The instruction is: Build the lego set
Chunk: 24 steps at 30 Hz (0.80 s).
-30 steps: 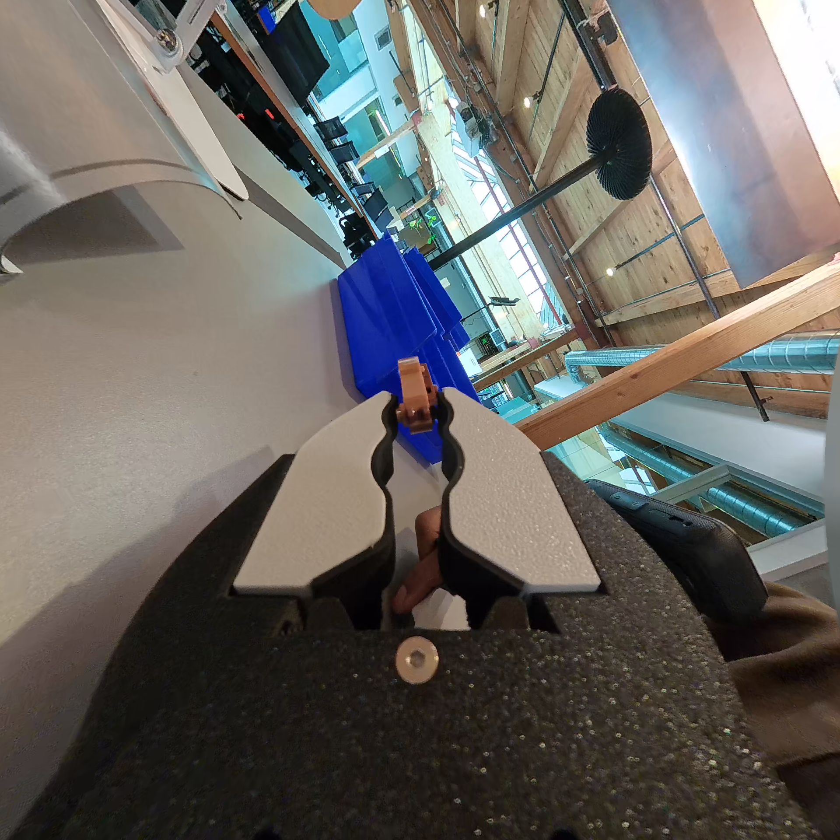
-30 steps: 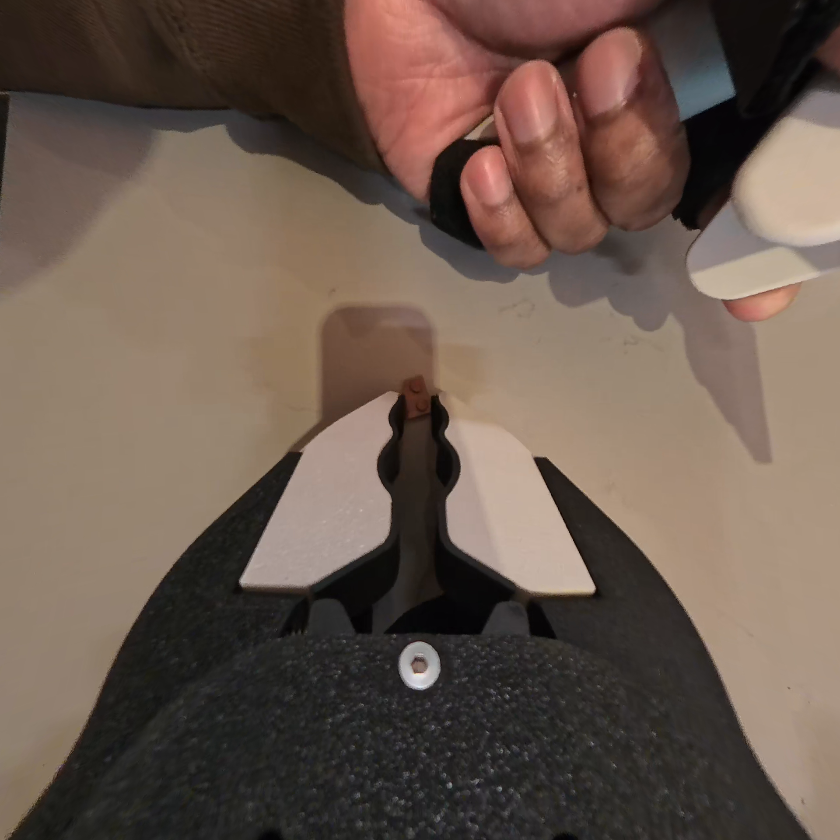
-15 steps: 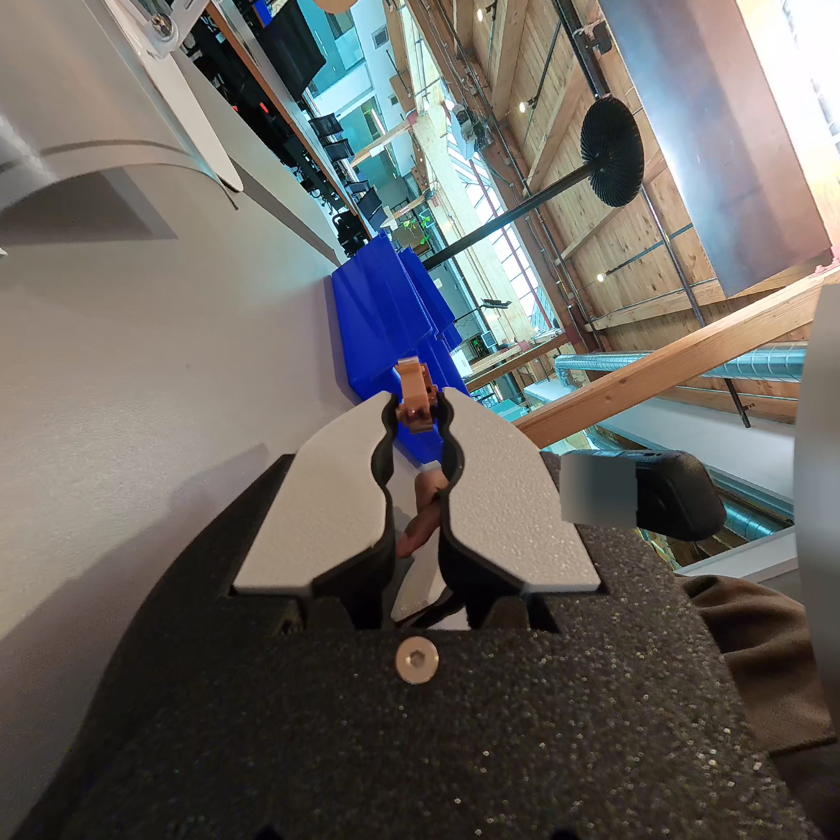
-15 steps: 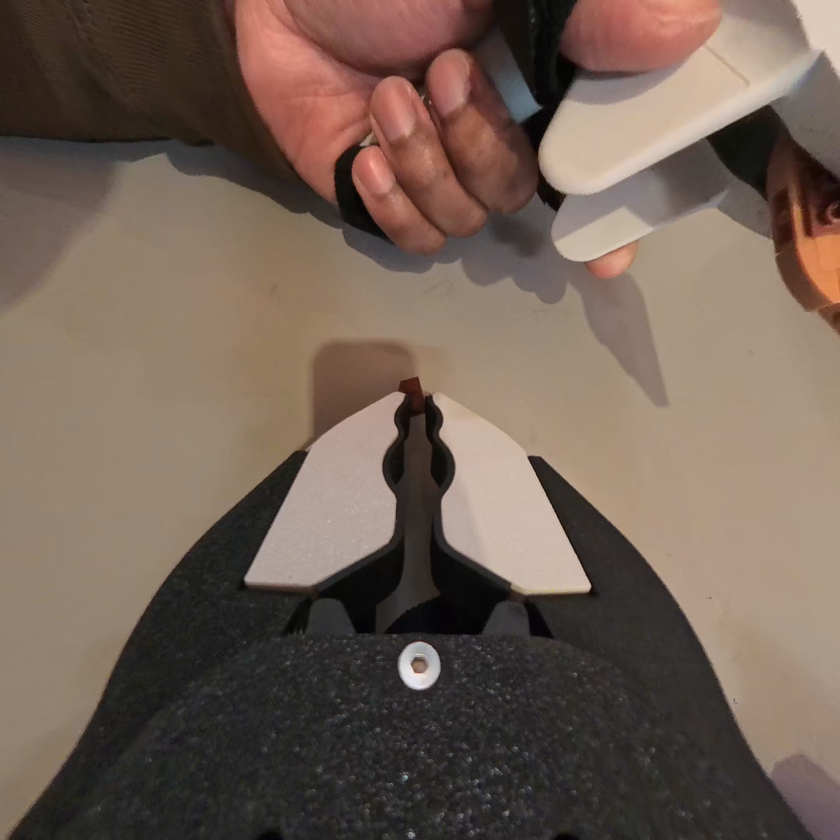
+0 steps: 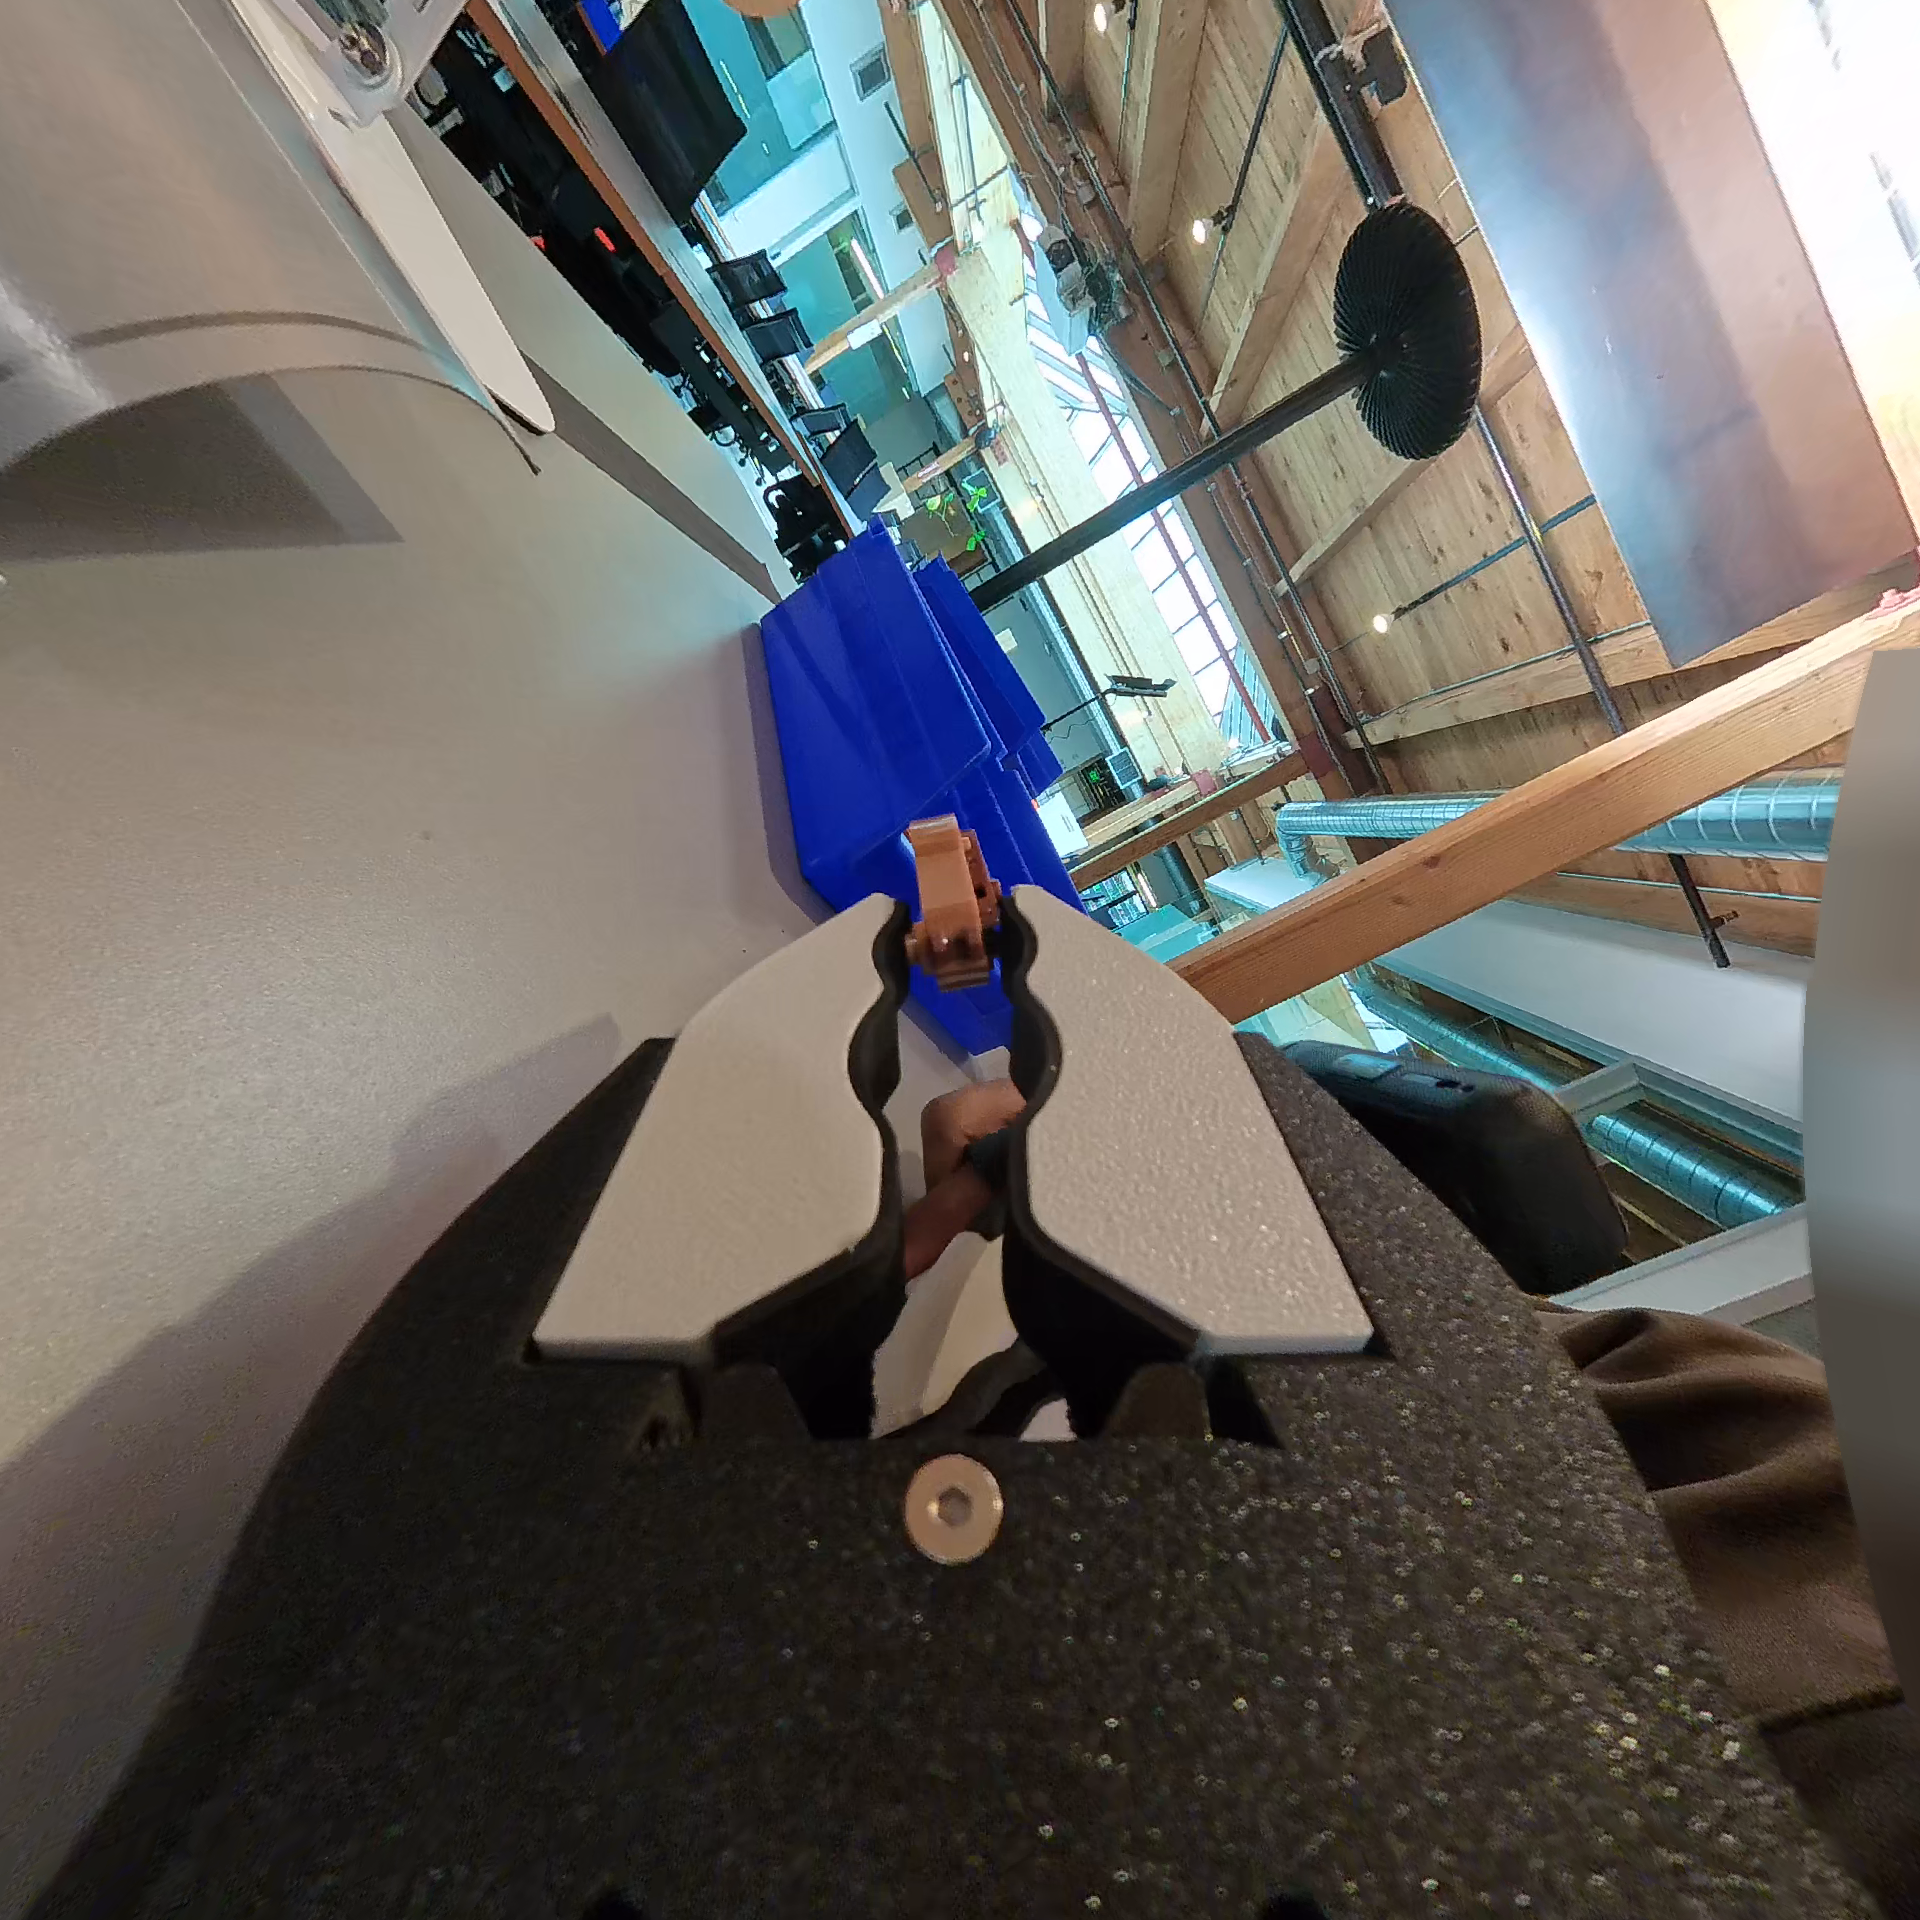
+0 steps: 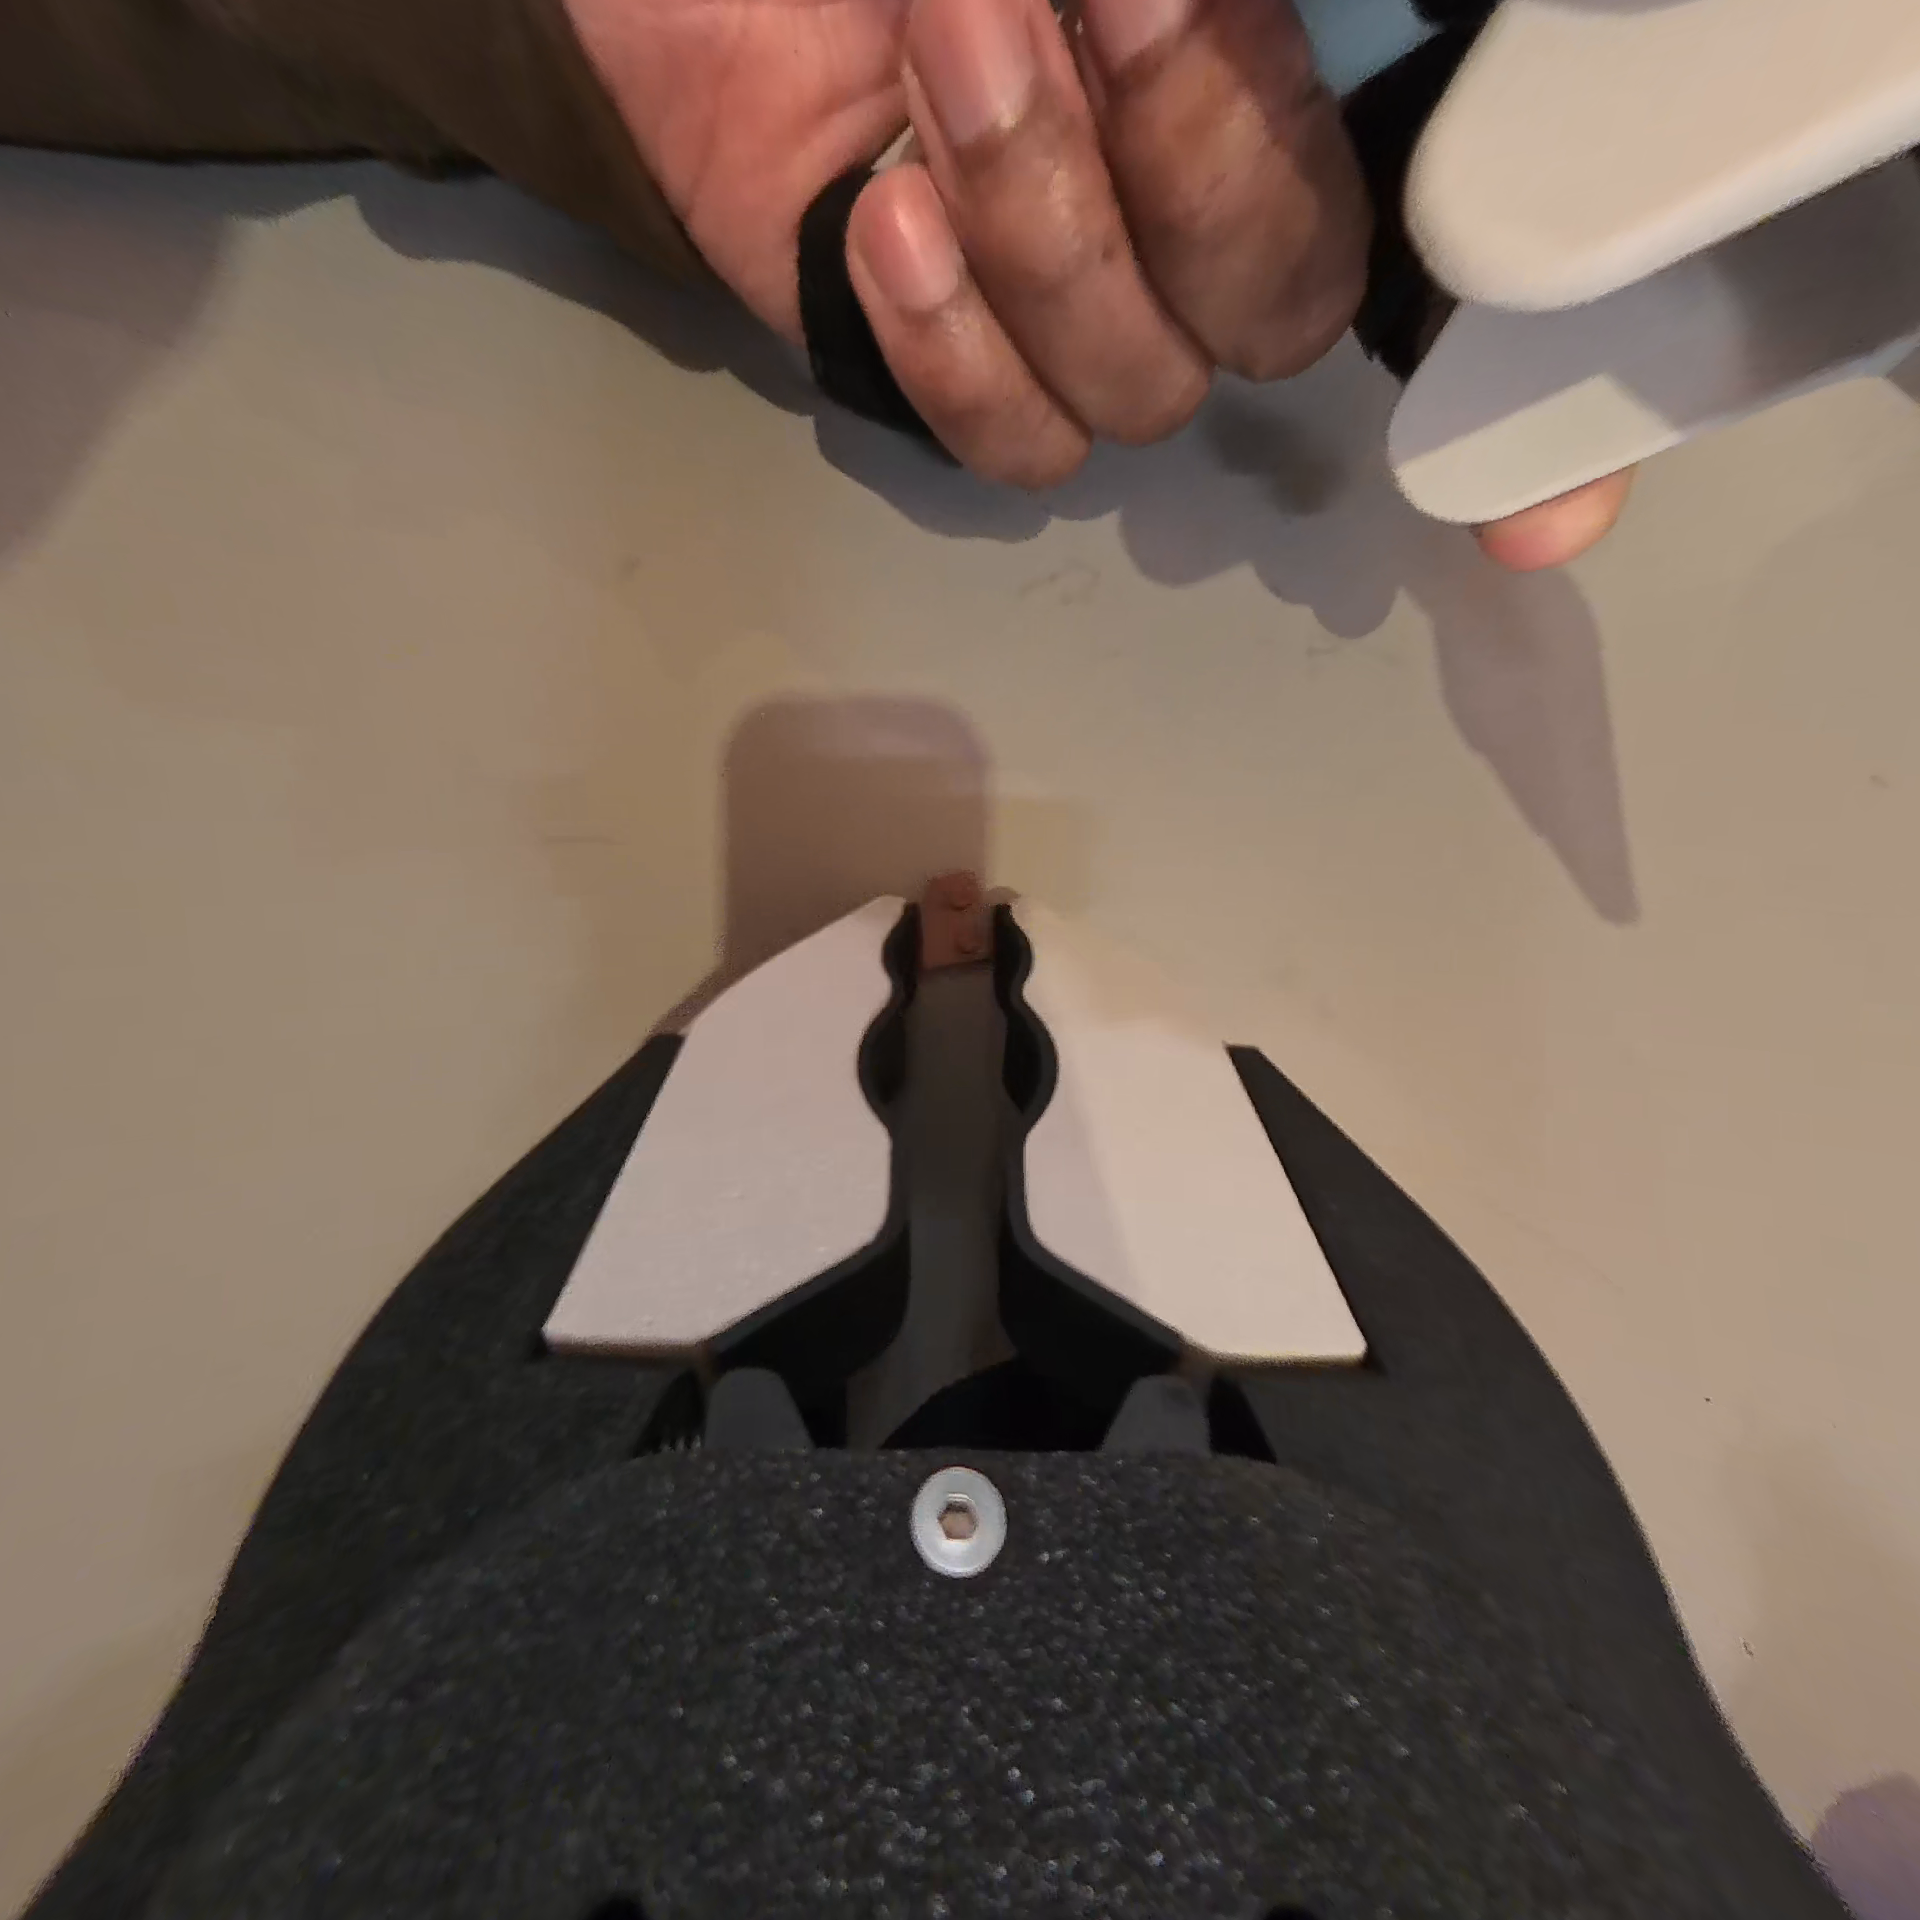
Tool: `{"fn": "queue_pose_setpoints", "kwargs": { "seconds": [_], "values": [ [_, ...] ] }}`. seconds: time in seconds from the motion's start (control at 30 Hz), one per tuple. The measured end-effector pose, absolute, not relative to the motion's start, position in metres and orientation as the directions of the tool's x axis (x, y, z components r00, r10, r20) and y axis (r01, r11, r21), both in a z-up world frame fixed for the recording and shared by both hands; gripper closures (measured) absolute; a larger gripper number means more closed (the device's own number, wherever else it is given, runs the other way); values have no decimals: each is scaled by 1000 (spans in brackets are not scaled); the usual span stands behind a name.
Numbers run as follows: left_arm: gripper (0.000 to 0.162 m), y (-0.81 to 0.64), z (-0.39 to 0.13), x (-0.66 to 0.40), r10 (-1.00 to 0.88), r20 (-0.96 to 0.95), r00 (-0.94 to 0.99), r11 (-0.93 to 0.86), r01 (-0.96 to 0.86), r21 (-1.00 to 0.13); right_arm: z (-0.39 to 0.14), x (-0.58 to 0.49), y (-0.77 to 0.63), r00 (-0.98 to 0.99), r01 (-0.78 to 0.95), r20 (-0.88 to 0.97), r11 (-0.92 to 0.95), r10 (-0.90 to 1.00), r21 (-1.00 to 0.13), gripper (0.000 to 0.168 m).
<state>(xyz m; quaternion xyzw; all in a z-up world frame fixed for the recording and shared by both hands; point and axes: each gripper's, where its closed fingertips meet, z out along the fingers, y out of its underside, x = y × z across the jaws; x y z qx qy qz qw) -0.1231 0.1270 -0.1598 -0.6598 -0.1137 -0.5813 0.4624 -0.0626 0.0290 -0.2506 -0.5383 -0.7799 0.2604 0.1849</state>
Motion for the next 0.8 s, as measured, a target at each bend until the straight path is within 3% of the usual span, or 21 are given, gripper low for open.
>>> {"fn": "queue_pose_setpoints", "kwargs": {
  "seconds": [0.37, 0.63, 0.8],
  "values": [
    [146, 127, -160, -123, -385, 877, 288, -548, 693, -468, -245, -66, 38, -320, 749, 35, 275, 947, -603, 156],
    [146, 126, -160, -117, -374, 898, 233, -569, 707, -421, -169, -82, 84, -198, 662, 192, 276, 961, -697, 157],
    [146, 124, -160, -113, -370, 905, 212, -580, 708, -403, -153, -90, 104, -139, 660, 248, 276, 959, -699, 157]
  ]
}}
